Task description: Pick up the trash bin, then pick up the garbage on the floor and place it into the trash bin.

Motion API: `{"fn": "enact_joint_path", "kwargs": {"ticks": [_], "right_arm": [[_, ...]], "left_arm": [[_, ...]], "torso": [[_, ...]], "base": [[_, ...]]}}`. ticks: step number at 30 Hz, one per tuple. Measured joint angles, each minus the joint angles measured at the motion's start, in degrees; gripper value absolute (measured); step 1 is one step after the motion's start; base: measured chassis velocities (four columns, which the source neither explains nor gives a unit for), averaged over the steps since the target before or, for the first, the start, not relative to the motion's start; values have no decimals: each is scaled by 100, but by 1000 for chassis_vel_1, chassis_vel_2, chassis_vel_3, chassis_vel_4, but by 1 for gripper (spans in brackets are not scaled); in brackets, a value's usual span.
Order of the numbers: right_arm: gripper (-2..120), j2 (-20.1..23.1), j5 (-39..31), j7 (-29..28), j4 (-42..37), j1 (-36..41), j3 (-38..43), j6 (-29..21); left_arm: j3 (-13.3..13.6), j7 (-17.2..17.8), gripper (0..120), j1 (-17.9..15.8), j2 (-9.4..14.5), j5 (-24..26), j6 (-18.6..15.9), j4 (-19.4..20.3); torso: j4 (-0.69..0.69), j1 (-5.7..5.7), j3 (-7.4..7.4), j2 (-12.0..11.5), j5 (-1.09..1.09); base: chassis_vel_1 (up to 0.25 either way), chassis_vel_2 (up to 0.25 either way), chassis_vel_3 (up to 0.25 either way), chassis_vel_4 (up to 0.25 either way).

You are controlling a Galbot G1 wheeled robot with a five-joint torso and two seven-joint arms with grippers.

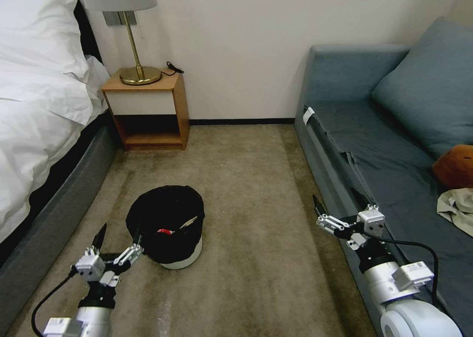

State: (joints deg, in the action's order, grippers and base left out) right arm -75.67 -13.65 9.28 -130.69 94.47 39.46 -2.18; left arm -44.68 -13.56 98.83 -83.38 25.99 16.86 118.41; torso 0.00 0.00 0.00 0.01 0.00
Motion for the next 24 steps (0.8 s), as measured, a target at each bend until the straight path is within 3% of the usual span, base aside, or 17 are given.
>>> {"fn": "enact_joint_path", "kwargs": {"ticks": [1,3,6,10,24], "right_arm": [[100,0,0,0,0,0,0,0],[100,-28,38,67,-20,12,55,74],[100,-52,63,121,-23,15,77,154],[100,-93,93,138,1,7,55,241],[100,-134,191,145,46,-53,14,236]], "left_arm": [[0,0,100,0,0,0,0,0],[52,281,100,-93,60,96,-376,287],[123,482,100,-147,134,148,-675,483],[170,617,100,-222,186,103,-929,611],[159,612,100,-427,262,-63,-1063,634]], "torso": [[0,0,0,0,0],[-1,0,0,0,1],[0,0,0,0,0],[0,0,0,0,0],[0,0,0,-1,0]], "base": [[0,0,0,0],[0,0,0,0],[0,0,0,0],[0,0,0,0],[0,0,0,0]]}}
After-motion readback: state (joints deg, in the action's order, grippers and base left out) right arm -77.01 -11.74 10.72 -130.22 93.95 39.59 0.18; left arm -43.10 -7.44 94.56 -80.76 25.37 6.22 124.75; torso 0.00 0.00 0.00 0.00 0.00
